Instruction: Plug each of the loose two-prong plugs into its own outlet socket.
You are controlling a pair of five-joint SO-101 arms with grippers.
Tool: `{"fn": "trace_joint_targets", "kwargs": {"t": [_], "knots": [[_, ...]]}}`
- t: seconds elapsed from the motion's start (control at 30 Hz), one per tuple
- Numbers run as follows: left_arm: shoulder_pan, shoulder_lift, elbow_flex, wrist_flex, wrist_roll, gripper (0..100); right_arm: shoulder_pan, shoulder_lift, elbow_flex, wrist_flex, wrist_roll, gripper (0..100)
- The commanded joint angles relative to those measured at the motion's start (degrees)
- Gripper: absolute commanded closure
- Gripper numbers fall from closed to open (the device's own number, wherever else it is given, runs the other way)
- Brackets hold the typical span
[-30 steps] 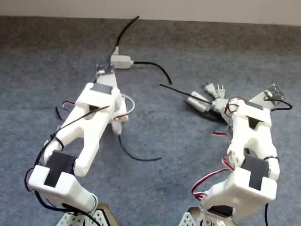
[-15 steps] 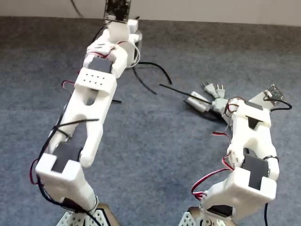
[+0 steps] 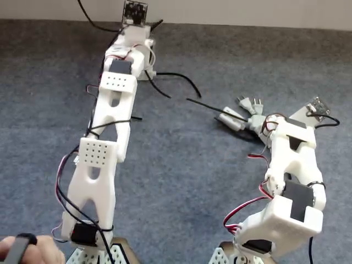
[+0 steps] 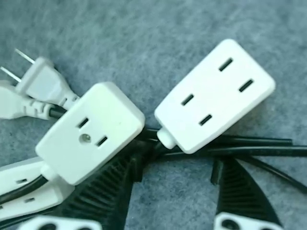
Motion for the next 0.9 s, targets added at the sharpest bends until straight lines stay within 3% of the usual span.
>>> {"fn": "trace_joint_targets", "kwargs": {"t": [0.0,0.1,0.2,0.33,0.6,0.87], "knots": [[-1.27,10.42,-18.33,5.89,-3.69,91,-0.22,0.4,-0.22,-1.45,1.41,75.2],[-2.86,12.44,-20.53,10.99,-4.13,88,-0.22,0.4,-0.22,-1.45,1.49,75.2],[-5.14,11.12,-21.05,18.73,-3.52,78,-0.31,0.4,-0.22,-1.45,1.49,75.2],[-7.69,5.23,-22.81,28.13,2.9,69,-0.31,0.4,-0.22,-1.45,1.49,75.2],[-10.51,-14.99,-24.31,41.49,3.6,67,-0.31,0.4,-0.22,-1.45,1.49,75.2],[-12.18,-34.07,-24.13,62.42,3.87,67,-0.31,0.31,-0.22,-1.45,1.49,75.2]]}}
